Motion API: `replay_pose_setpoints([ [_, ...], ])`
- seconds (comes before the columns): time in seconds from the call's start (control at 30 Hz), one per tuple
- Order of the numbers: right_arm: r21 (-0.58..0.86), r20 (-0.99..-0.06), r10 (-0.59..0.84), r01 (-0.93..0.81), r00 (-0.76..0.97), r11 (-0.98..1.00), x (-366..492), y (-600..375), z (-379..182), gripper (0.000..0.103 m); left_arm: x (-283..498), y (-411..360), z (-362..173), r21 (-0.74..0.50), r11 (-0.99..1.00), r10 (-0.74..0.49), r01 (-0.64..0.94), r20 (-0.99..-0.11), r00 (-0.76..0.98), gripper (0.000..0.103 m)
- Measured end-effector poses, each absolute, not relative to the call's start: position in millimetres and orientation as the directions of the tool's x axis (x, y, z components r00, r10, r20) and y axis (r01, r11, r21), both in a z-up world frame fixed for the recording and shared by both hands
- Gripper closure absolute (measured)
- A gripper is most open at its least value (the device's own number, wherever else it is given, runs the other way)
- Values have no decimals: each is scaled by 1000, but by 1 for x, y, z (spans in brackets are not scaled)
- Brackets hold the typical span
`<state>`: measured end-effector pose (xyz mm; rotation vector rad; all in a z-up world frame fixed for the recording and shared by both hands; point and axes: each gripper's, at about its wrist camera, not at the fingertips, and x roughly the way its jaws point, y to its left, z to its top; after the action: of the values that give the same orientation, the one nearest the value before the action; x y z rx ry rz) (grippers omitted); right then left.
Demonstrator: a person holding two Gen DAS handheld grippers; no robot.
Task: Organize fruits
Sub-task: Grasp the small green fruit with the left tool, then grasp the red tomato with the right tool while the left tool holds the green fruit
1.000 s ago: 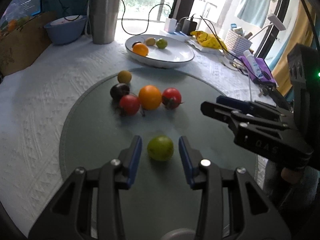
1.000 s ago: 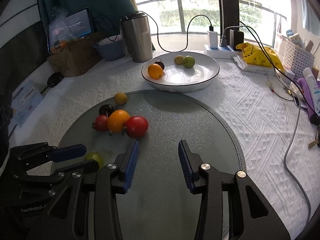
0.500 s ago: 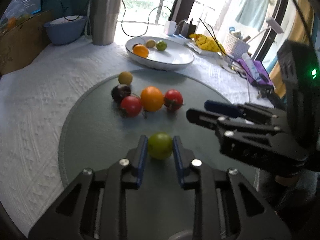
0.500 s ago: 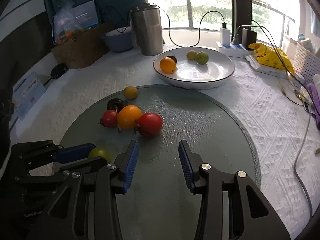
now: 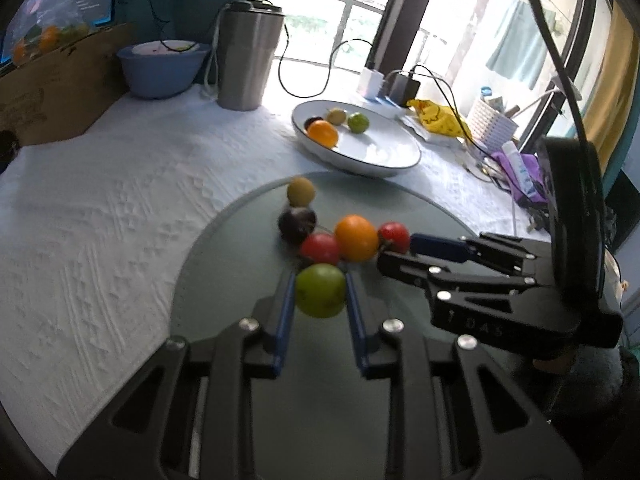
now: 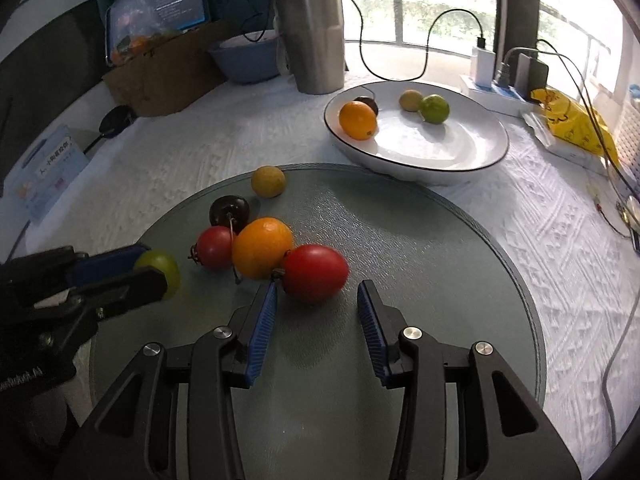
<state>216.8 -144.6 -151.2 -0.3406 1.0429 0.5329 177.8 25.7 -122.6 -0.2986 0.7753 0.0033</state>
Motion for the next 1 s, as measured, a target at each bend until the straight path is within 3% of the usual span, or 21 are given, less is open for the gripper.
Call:
replay_pose_setpoints([
  [1.0, 14, -869, 304, -595, 391, 804, 238, -145, -147, 66, 199, 27, -109, -226, 967, -75, -115, -687, 723, 77],
])
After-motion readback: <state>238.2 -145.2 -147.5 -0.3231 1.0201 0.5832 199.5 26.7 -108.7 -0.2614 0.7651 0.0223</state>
